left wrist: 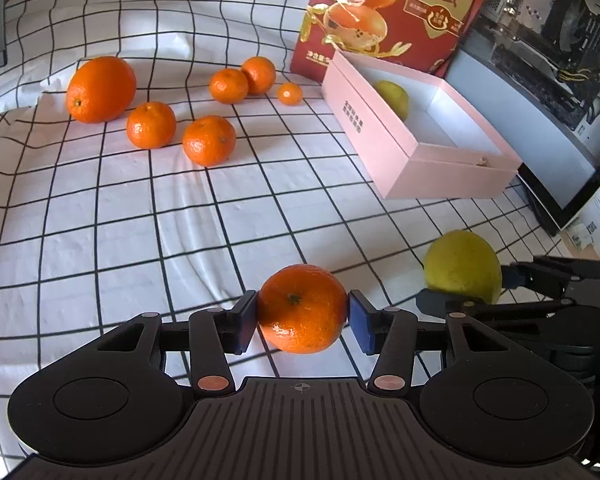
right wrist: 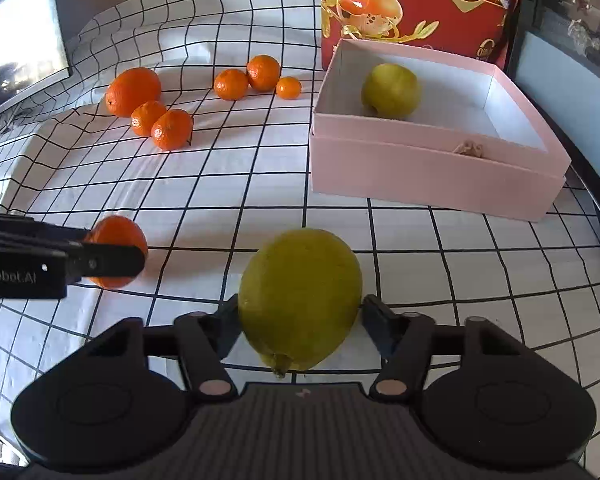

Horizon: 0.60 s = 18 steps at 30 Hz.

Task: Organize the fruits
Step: 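Carry both fruits over the pink box and open the left tool to drop the tangerine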

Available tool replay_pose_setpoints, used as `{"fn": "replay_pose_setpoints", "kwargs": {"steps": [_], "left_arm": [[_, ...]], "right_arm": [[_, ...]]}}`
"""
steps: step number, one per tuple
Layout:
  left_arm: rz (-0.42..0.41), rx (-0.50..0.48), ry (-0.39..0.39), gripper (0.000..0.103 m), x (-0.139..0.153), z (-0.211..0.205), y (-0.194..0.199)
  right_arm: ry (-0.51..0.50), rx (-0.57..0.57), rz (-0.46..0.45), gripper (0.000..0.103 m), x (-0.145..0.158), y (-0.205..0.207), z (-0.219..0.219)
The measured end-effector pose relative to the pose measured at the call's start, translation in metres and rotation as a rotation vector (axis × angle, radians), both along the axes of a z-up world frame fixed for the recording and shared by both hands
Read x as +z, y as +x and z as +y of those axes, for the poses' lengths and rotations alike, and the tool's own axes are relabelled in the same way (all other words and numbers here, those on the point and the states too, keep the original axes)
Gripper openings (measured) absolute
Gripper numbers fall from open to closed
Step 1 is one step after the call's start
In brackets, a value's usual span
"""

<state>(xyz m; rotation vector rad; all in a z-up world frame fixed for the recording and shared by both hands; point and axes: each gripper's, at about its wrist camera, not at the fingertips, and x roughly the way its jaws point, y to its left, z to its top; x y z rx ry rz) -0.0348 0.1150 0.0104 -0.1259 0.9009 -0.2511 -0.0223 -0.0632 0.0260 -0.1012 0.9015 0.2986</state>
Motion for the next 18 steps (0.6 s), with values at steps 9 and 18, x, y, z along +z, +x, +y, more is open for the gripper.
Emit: {"fn": "replay_pose_setpoints", "kwargs": {"steps": [9,18], "left_arm": [[0.000,-0.036,0.016,0.054,0.002,-0.016,-0.006],[-0.033,-0.100,0.034,0.054,0.008,-0.052,0.001]], "right_arm": [[0.000,0.008,0.011,0.059,0.004,-0.004,-0.005],[0.024,-0.078,-0.033,0.059,0.024,0.009,-0.044]]}}
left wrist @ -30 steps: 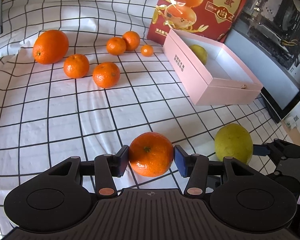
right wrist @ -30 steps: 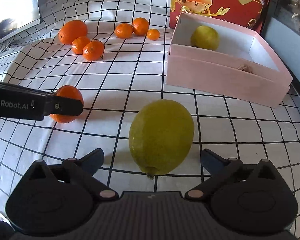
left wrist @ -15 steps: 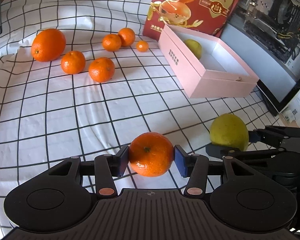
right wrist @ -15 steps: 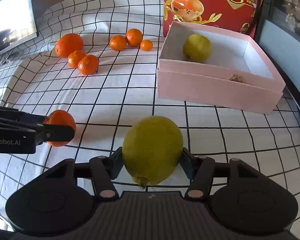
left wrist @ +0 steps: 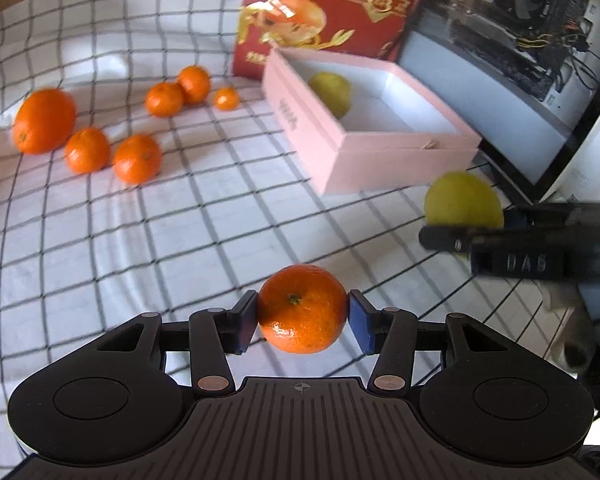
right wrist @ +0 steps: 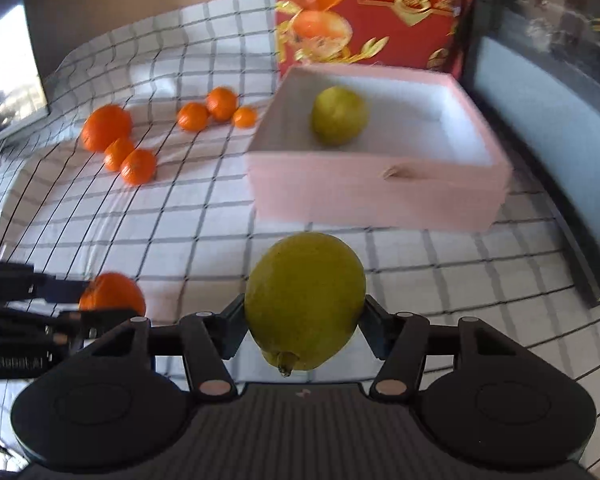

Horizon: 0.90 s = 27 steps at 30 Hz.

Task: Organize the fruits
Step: 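Carry both fruits over the pink box and open the left tool to drop the tangerine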

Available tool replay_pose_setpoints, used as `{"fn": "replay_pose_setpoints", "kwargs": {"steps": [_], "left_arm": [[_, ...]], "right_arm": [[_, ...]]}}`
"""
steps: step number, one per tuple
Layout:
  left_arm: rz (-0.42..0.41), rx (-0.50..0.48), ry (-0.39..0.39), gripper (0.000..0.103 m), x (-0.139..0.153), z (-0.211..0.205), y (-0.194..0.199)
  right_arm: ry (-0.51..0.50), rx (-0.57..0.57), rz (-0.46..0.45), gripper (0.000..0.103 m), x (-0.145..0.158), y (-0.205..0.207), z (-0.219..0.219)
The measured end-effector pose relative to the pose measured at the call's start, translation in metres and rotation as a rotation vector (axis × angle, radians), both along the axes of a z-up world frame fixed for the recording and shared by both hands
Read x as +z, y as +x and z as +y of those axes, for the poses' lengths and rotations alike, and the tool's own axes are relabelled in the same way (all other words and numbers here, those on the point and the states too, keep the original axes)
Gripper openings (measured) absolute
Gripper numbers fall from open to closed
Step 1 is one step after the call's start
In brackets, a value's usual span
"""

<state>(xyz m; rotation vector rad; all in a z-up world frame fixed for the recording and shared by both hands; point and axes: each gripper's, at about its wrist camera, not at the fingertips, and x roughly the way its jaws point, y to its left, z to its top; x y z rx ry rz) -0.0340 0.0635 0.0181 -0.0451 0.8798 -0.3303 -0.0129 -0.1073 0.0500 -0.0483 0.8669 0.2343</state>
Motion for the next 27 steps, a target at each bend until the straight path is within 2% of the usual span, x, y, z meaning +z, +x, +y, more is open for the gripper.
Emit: {"fn": "replay_pose_setpoints", "kwargs": {"steps": [5,9,11,15,18,21,27], "left_arm": [[-0.055,-0.005,-0.050,0.054,0.021,-0.021,0.019],[-0.143,-0.005,-0.078,0.054,0.057,-0.041,0.051],[-0.155,-0.009,-0.085,0.054,0.074,-0.050,0.074],[-0.123,-0.018,-0.060,0.054,0.093,-0.073,0.126],[-0.034,-0.050,0.009,0.054,0.085,-0.095,0.163],[0.038,-0.057,0.077,0.054,0.069,-0.111,0.187],[0.090,-0.115,0.106,0.054,0.047,-0.124,0.204]], "right_arm": [[0.021,-0.028,-0.055,0.059,0.028,0.024,-0.029],[0.018,-0.026,-0.110,0.059,0.063,0.051,-0.046],[0.018,-0.017,-0.121,0.059,0.079,0.068,-0.050],[0.012,0.008,-0.132,0.059,0.104,0.104,-0.053],[-0.013,0.043,-0.134,0.059,0.111,0.129,-0.054],[-0.035,0.066,-0.098,0.059,0.105,0.153,-0.057],[-0.030,0.043,0.009,0.059,0.072,0.198,-0.072]]}}
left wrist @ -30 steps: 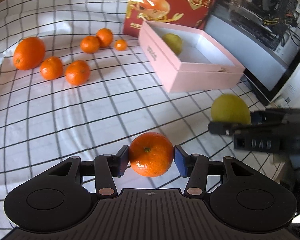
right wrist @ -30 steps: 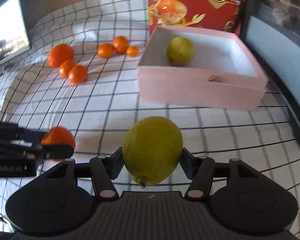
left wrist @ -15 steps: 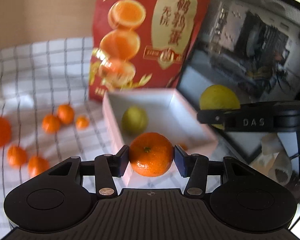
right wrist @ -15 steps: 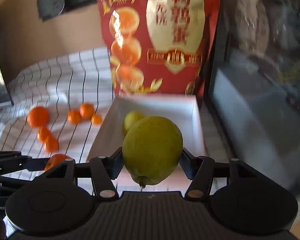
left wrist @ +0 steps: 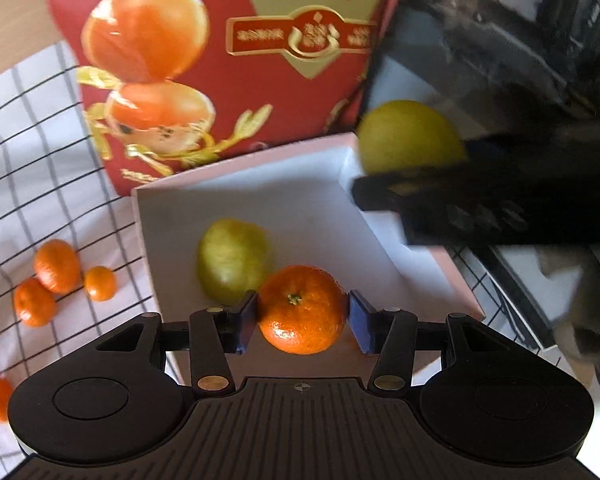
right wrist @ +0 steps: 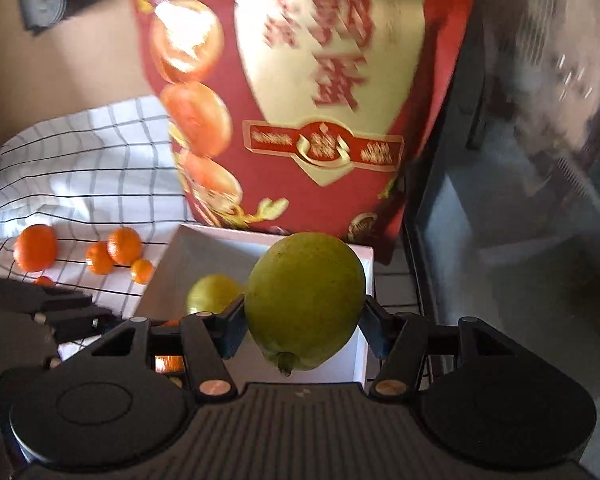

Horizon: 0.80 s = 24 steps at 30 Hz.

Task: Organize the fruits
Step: 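Carry both fruits over the pink box and open the left tool to drop the tangerine, then open the right tool to drop the lemon into the box, then withdraw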

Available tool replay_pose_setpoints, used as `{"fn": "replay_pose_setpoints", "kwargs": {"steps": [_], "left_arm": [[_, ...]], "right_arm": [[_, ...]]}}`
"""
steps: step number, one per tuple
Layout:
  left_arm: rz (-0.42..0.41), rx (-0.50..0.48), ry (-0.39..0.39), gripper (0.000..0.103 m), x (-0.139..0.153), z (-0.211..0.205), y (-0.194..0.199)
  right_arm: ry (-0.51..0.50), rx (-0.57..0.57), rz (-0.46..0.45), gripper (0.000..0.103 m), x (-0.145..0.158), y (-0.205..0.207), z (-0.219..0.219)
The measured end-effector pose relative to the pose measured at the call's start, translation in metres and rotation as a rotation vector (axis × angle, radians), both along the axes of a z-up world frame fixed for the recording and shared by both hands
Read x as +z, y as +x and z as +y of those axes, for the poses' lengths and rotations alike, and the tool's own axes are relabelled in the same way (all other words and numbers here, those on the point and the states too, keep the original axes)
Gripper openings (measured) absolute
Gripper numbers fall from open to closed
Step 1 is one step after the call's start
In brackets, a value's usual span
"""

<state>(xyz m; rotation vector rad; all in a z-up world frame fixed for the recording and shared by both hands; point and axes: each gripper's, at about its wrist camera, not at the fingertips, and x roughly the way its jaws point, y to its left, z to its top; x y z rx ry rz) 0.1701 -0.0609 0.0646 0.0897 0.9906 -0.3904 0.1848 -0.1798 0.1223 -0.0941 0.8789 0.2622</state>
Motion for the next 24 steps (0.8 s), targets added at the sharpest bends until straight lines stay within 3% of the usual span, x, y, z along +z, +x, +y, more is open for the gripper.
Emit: {"fn": "replay_pose_setpoints", "kwargs": {"steps": [4,7,13,18,24], "left_arm": [[-0.025,0.006,0.016,0.054,0.000,-0.003,0.003],[-0.034,0.023,-0.009,0.054,0.004,0.003,0.000],[-0.129,0.053,-0.075,0.053,0.024,0.020,-0.017],[-0.150,0.038,-0.053,0.053,0.026,0.016,-0.017],[-0.185,0.088,-0.107,0.053,0.032,0.027,-0.046]], "right_arm": [[0.001,-0.006,0.065,0.059,-0.016,0.028,-0.001],[-0.044,0.016,0.088,0.059,-0.028,0.040,0.010],[-0.038,0.036,0.173,0.059,-0.053,0.054,0.033],[-0.105,0.045,0.163,0.059,-0.065,0.060,0.045],[-0.132,0.036,0.187,0.058,-0.078,0.064,0.045]]}}
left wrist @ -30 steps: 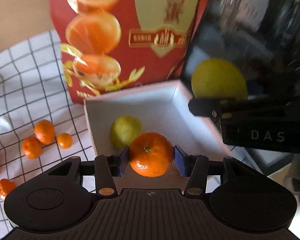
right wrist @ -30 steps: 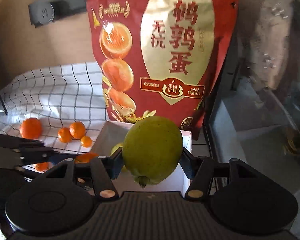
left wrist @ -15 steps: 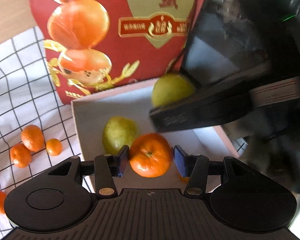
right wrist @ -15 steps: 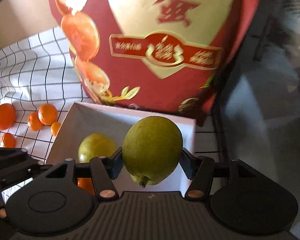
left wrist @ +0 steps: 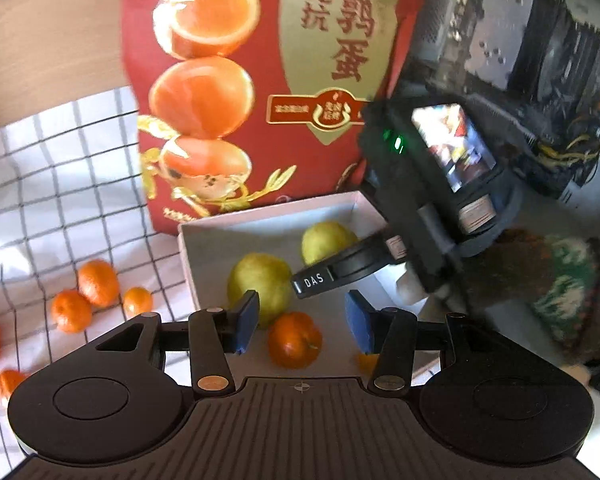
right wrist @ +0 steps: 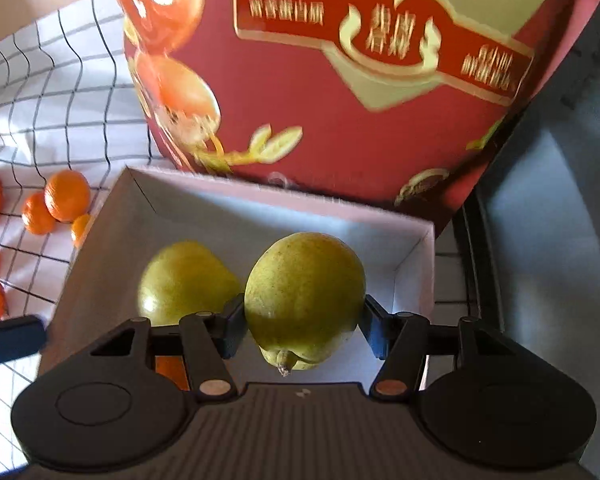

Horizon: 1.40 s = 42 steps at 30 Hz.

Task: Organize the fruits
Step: 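Open the right tool to drop the lemon into the box, then withdraw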

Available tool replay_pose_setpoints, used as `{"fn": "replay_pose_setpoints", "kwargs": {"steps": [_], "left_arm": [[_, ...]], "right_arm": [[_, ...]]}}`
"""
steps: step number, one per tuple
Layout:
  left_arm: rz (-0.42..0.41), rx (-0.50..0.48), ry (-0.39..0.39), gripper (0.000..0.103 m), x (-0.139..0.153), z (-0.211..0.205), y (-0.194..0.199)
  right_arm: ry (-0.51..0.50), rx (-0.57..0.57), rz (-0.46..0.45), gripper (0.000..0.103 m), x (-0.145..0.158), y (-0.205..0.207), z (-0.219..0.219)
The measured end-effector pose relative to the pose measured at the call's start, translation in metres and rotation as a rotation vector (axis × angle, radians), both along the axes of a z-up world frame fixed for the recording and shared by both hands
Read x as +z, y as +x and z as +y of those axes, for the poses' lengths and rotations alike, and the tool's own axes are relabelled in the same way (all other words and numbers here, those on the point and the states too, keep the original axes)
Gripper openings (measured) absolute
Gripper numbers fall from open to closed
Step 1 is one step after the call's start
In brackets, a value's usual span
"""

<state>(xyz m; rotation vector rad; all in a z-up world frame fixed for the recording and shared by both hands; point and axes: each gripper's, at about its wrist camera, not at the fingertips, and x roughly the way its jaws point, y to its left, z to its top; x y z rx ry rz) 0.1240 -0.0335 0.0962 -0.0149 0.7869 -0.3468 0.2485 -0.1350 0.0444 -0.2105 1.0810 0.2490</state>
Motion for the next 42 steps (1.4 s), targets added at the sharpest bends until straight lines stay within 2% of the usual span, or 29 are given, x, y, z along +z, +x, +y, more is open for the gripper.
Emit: {"fn": "replay_pose_setpoints", "kwargs": {"steps": [5,10,16,21,25,29,33,35,37,42], "left_arm": [[-0.020,0.036,-0.040,0.053,0.001,0.018,-0.025],[-0.025,0.096,-0.058,0.053,-0.006,0.048,-0.052],[0.067,0.250,-0.092,0.052,-0.030,0.103,-0.063],[0.076,0.332,-0.128,0.052,-0.045,0.143,-0.077],[0.094,0.360,-0.145,0.052,-0.054,0.169,-0.085],[0.067,0.414,-0.139,0.052,-0.052,0.192,-0.096],[0.067,0.443,-0.144,0.052,-0.053,0.215,-0.105],[0.065,0.455,-0.148,0.052,-0.054,0.225,-0.109],[0.064,0.465,-0.154,0.052,-0.054,0.235,-0.113],[0.072,0.494,-0.146,0.052,-0.057,0.260,-0.122]], "right_arm": [[-0.039,0.020,-0.007,0.060,-0.013,-0.010,0.011],[-0.058,0.030,-0.021,0.060,-0.011,-0.023,0.023],[-0.068,0.035,-0.119,0.061,0.018,-0.054,0.033],[-0.043,0.031,-0.222,0.065,0.043,-0.079,0.052],[-0.019,0.067,-0.249,0.065,0.056,-0.094,0.073],[0.017,0.142,-0.276,0.064,0.074,-0.111,0.103],[0.110,0.233,-0.222,0.064,0.074,-0.123,0.138],[0.115,0.264,-0.193,0.064,0.065,-0.127,0.160],[0.110,0.273,-0.173,0.064,0.054,-0.127,0.179],[0.172,0.259,-0.062,0.064,0.023,-0.120,0.210]]}}
